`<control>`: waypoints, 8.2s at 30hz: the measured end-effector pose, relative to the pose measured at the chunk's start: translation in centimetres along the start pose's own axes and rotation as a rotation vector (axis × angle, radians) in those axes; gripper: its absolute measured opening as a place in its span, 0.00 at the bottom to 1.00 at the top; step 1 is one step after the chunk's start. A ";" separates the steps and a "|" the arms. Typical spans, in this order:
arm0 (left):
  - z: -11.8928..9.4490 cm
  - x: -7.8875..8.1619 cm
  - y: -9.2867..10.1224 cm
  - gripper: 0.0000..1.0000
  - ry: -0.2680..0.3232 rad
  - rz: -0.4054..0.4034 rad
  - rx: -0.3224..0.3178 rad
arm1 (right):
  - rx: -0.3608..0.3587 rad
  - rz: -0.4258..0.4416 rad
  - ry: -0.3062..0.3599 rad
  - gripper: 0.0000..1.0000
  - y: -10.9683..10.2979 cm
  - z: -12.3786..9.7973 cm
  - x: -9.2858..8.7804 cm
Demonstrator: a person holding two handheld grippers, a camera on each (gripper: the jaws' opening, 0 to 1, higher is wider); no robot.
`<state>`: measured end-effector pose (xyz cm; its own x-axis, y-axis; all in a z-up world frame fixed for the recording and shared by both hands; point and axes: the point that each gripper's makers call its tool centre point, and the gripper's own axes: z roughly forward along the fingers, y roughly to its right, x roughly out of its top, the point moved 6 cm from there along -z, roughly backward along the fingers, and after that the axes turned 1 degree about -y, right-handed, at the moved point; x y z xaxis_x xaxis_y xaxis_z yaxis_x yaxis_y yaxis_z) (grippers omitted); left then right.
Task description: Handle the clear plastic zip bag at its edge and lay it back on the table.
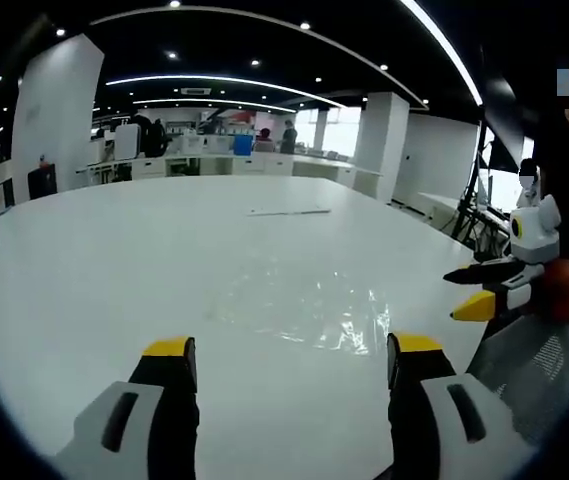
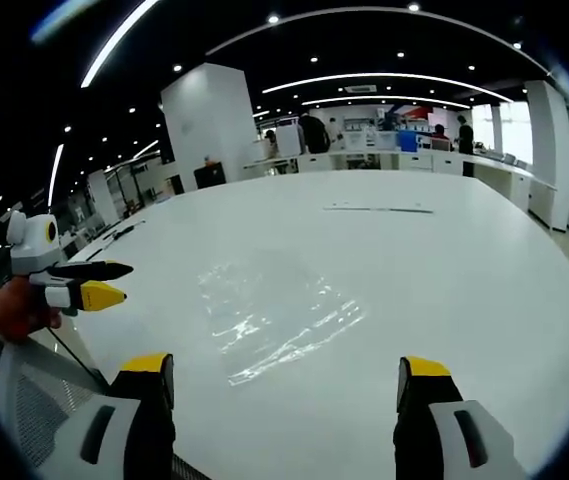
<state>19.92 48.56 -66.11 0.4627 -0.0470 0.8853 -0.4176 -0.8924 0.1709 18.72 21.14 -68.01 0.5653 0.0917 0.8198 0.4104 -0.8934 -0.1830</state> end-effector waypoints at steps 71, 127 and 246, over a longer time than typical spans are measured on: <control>0.0 0.0 0.4 0.74 -0.003 0.005 -0.011 | 0.014 -0.005 -0.003 0.91 -0.3 0.0 0.0; -1.2 0.2 0.4 0.75 -0.040 0.049 -0.029 | 0.176 -0.156 -0.012 0.86 -4.8 8.4 6.0; -2.6 -0.8 0.5 0.51 -0.082 0.044 -0.067 | 0.212 -0.376 -0.188 0.15 -11.1 25.8 6.7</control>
<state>17.31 49.27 -65.61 0.5038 -0.1242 0.8549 -0.4889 -0.8568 0.1636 36.42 43.04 -74.44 0.4614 0.4870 0.7416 0.7375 -0.6751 -0.0155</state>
